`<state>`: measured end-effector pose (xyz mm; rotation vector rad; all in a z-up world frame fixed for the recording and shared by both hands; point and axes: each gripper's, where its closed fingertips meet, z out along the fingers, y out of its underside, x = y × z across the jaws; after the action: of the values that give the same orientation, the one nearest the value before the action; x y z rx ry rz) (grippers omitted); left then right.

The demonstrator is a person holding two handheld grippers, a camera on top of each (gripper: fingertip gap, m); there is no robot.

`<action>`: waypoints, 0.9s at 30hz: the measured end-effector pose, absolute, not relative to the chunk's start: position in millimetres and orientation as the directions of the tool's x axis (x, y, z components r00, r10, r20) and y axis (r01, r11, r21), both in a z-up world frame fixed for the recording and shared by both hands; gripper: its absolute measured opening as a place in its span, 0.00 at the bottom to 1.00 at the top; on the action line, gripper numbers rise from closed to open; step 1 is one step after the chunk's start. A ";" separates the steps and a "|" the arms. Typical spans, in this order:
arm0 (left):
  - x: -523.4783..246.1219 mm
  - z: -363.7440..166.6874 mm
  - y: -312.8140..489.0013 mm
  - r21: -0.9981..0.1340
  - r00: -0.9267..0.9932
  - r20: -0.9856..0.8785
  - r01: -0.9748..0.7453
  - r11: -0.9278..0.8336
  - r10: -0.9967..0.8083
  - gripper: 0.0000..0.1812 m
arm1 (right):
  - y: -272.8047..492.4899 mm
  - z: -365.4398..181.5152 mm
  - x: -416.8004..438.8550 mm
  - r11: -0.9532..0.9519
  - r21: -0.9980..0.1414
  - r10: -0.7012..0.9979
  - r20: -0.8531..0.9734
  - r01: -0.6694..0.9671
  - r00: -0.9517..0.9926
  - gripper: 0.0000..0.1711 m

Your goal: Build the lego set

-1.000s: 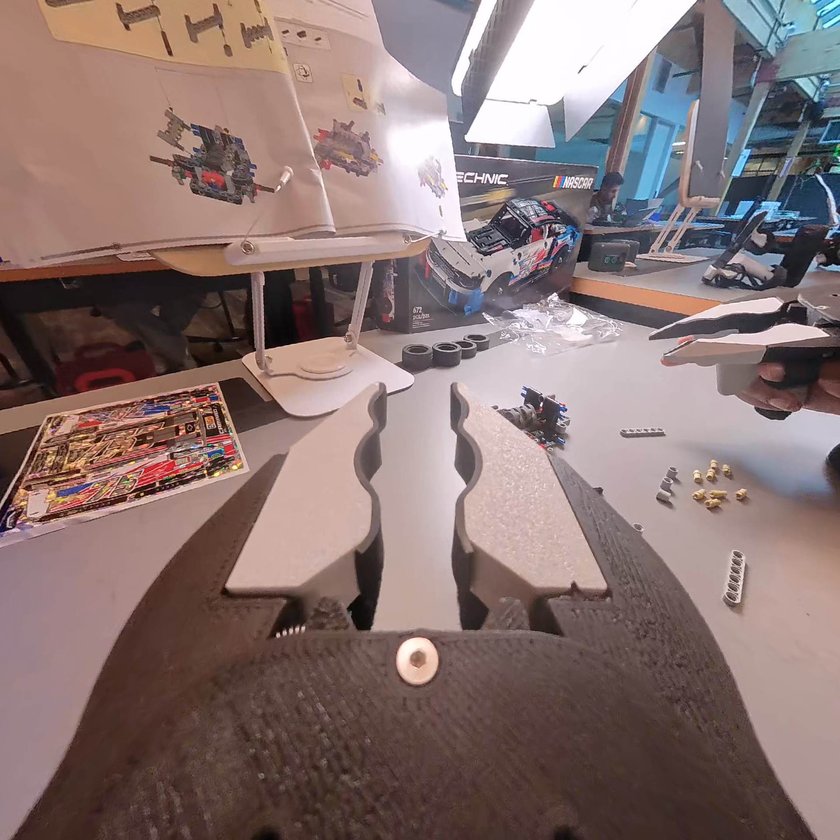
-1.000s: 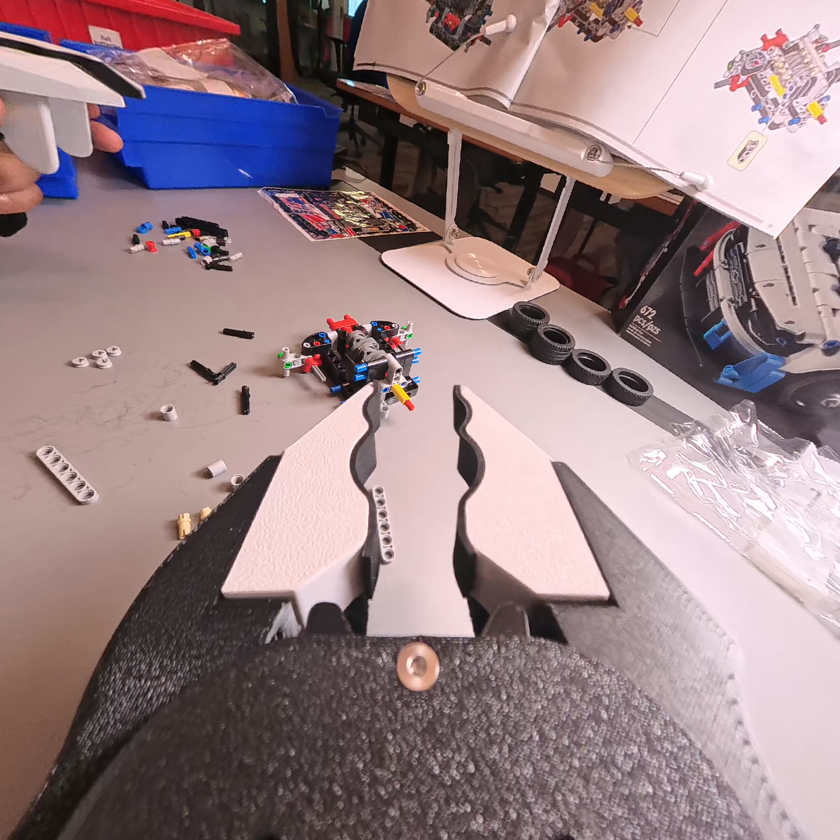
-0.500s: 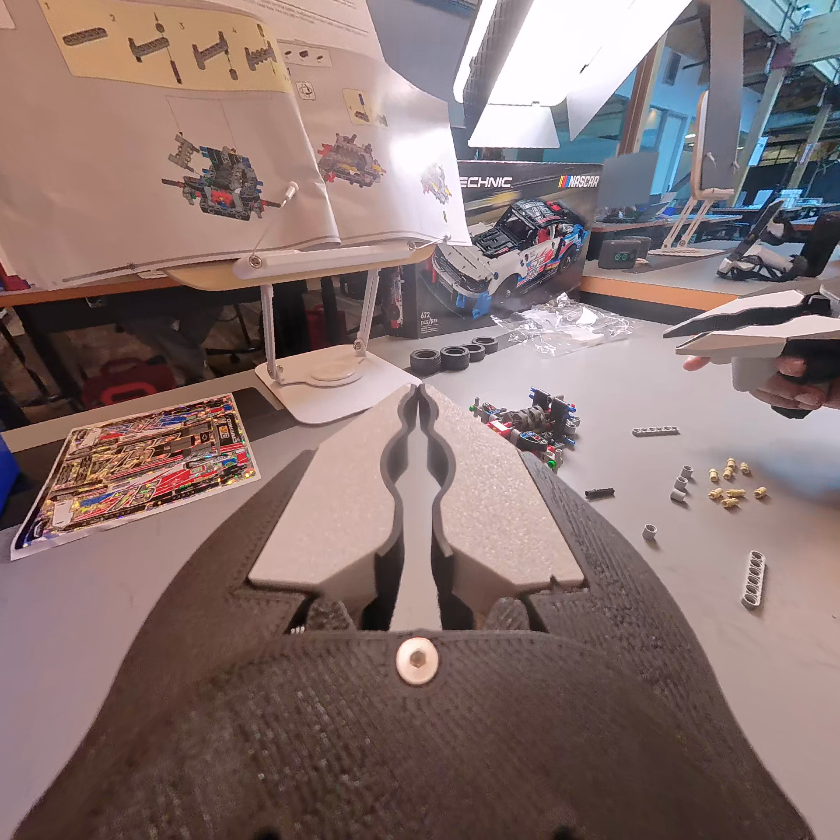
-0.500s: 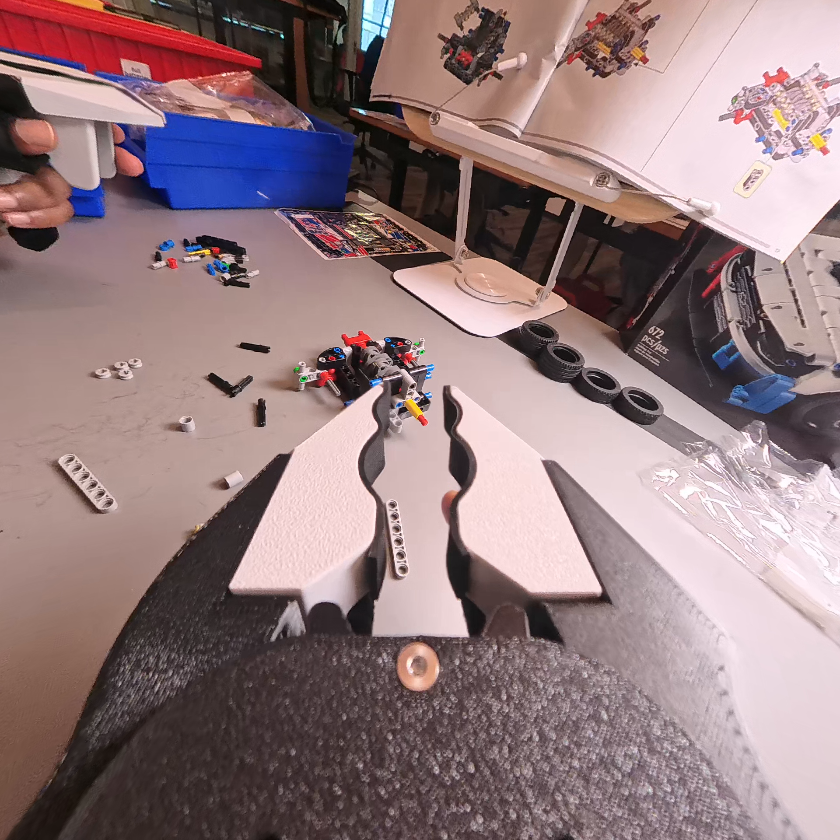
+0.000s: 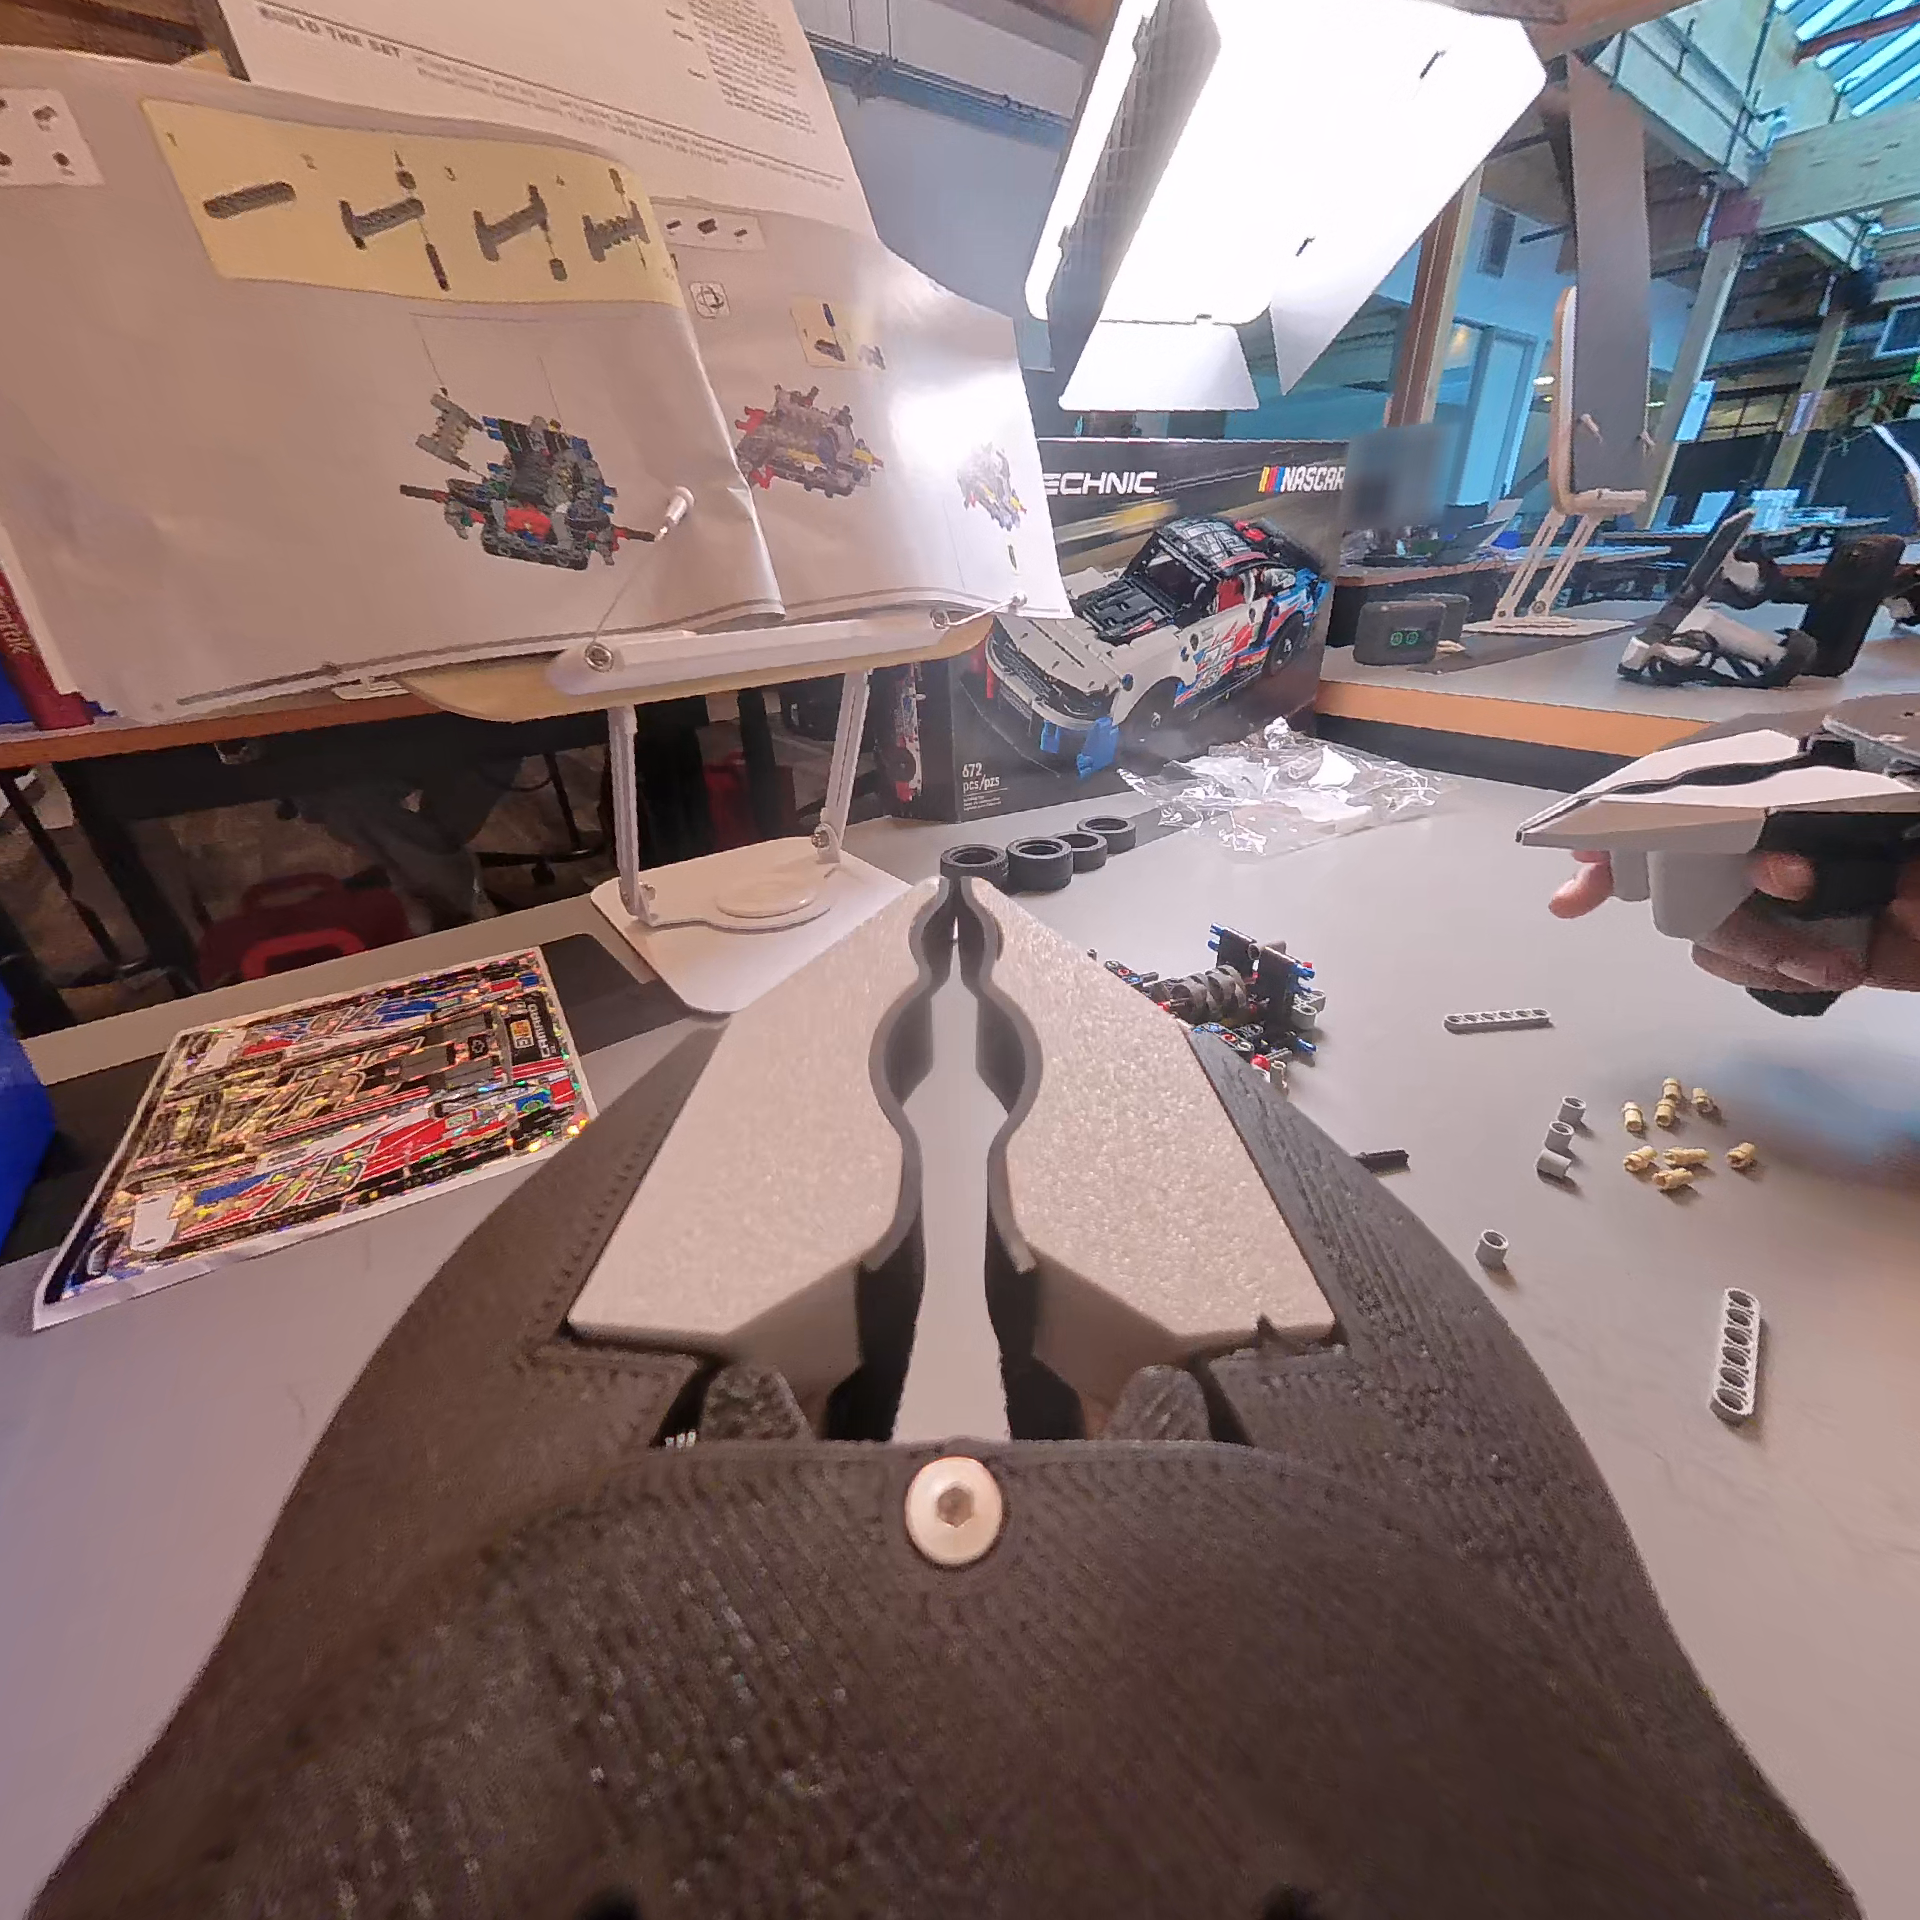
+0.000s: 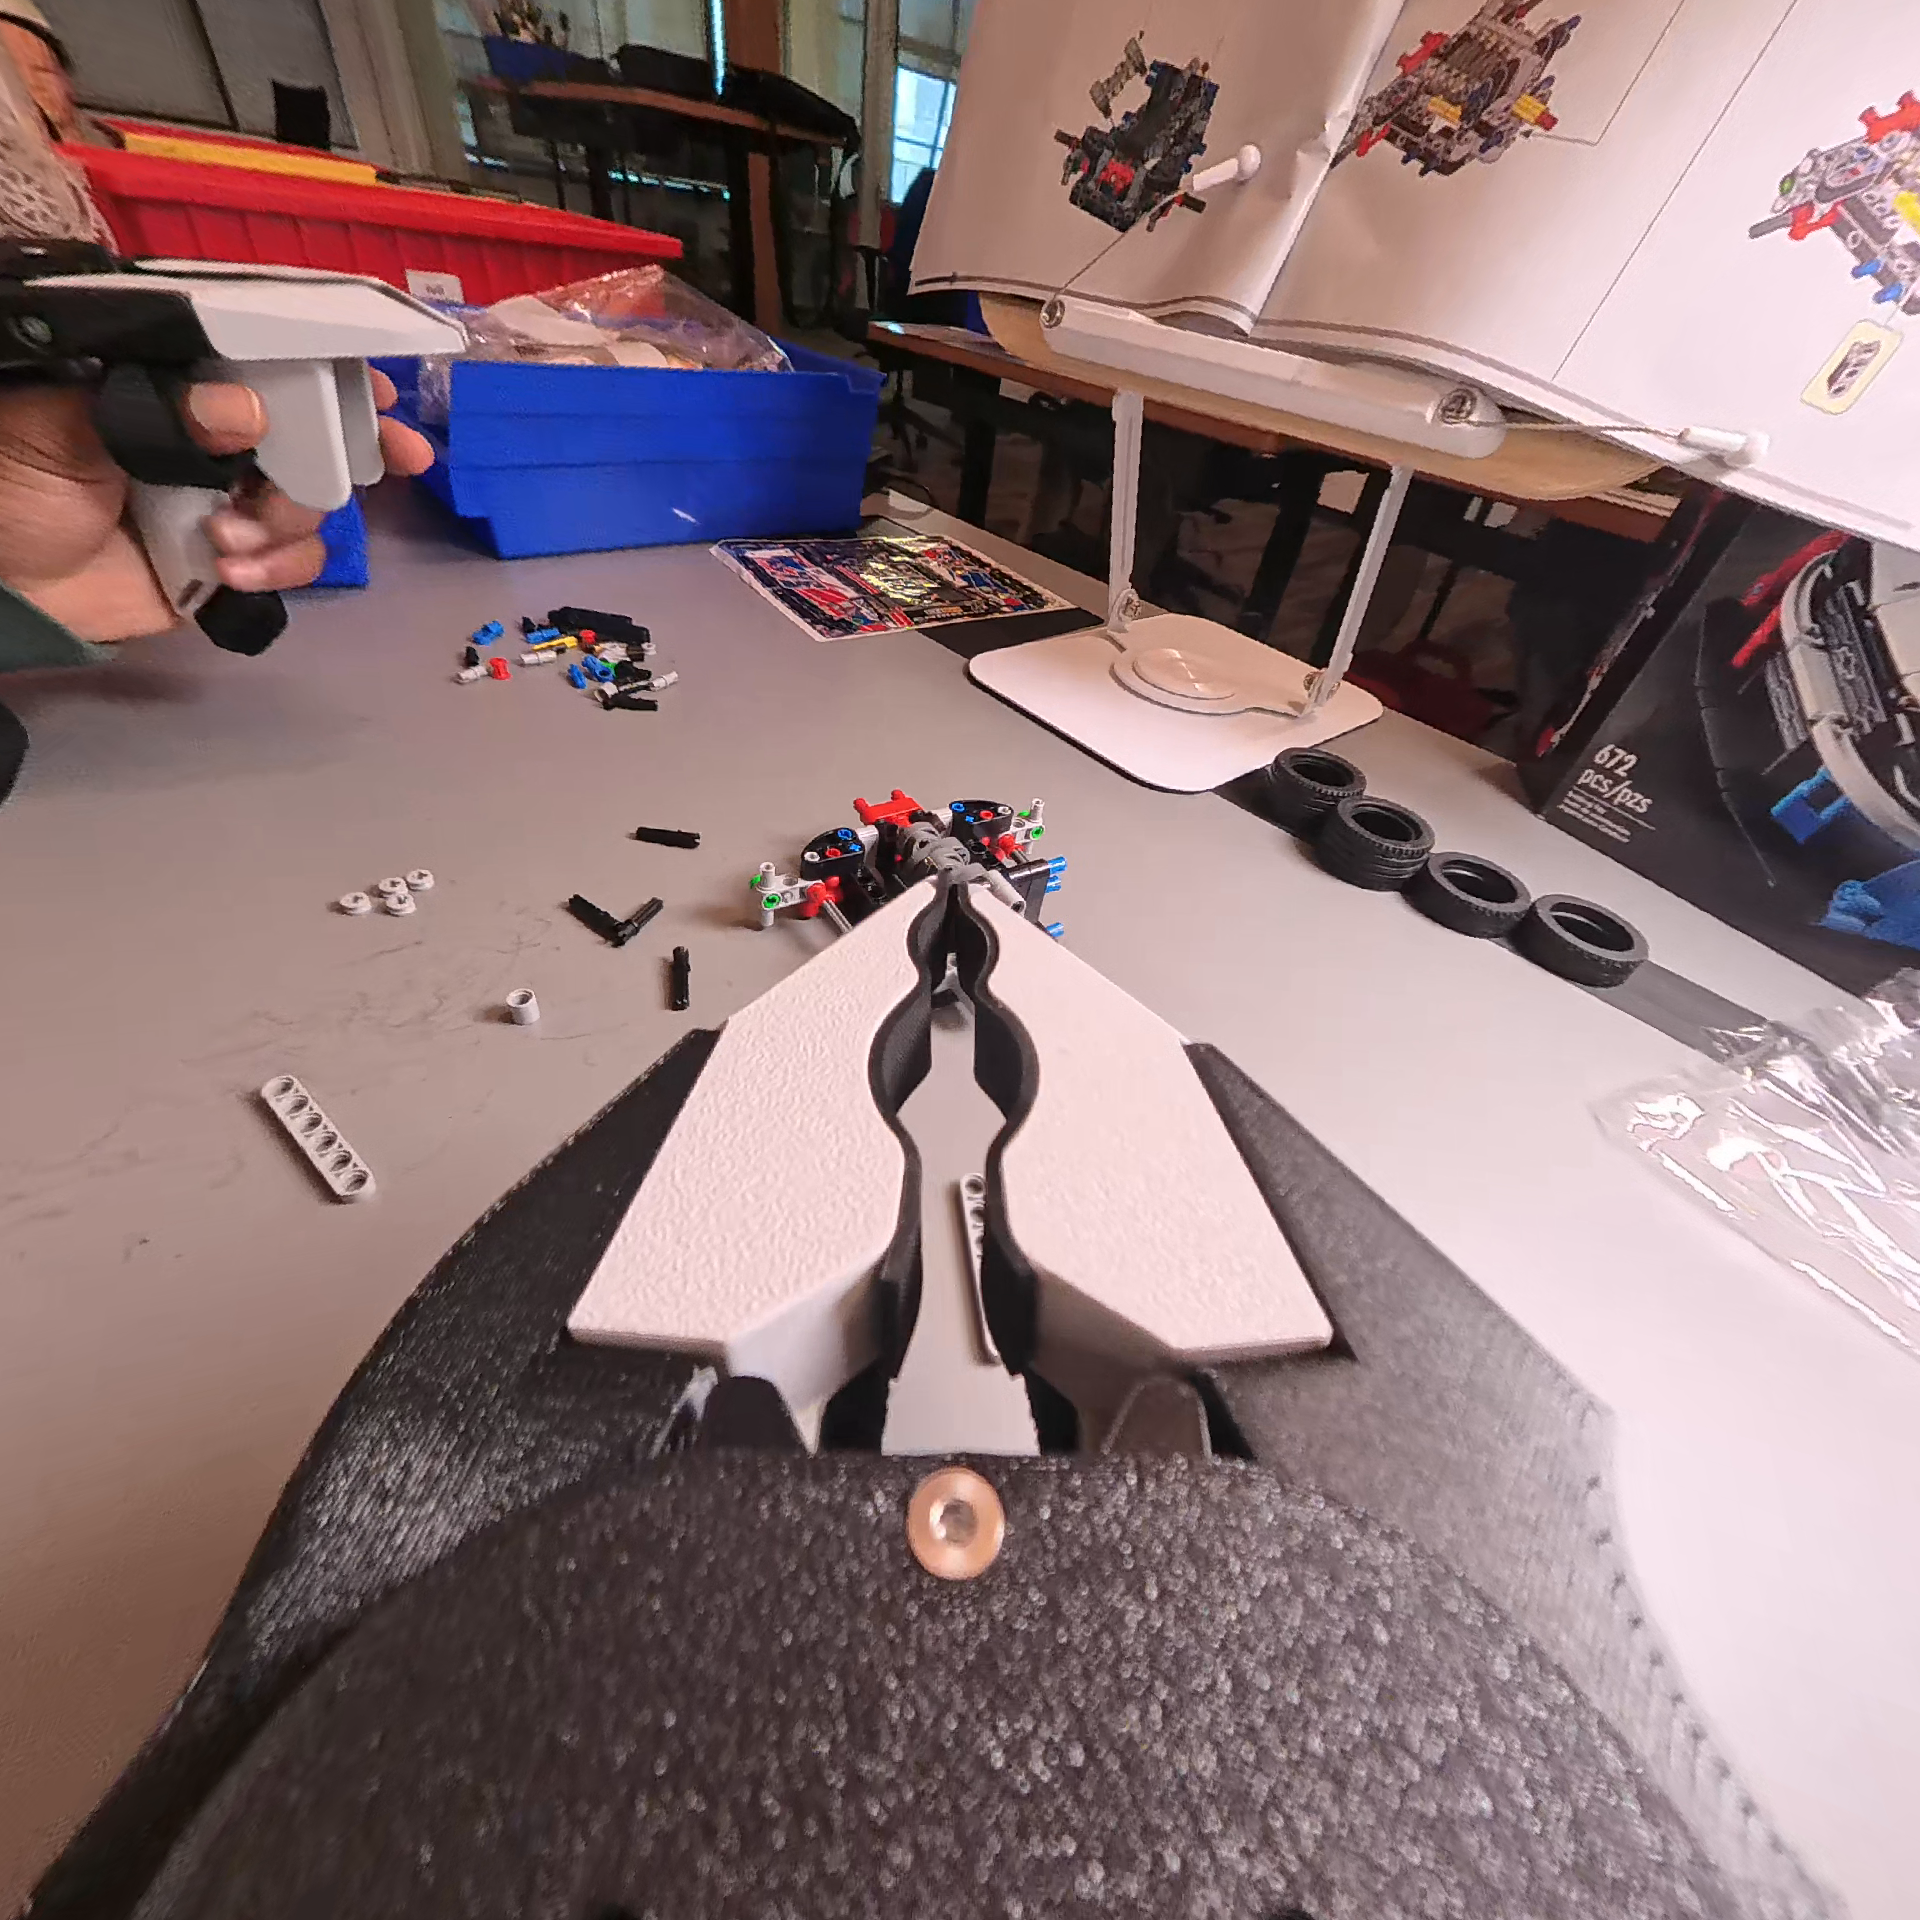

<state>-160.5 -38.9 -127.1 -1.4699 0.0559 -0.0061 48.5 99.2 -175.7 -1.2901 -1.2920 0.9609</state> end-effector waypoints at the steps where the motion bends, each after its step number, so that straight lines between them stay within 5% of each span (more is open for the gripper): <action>1: -161.1 -126.4 -39.4 -0.994 0.999 -0.036 -0.033 0.103 -0.034 0.00 | 99.2 -176.1 48.4 0.099 -0.981 0.988 0.117 0.167 0.102 0.00; 27: -166.9 -132.9 -38.2 -0.996 0.996 0.065 0.069 0.065 -0.055 0.00 | 103.1 -190.8 45.0 0.133 -0.968 0.982 0.158 0.214 0.106 0.06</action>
<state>-166.9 -38.2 -132.9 -1.5028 -0.0114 -0.0931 45.0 103.1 -190.8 -1.3010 -1.3310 0.9054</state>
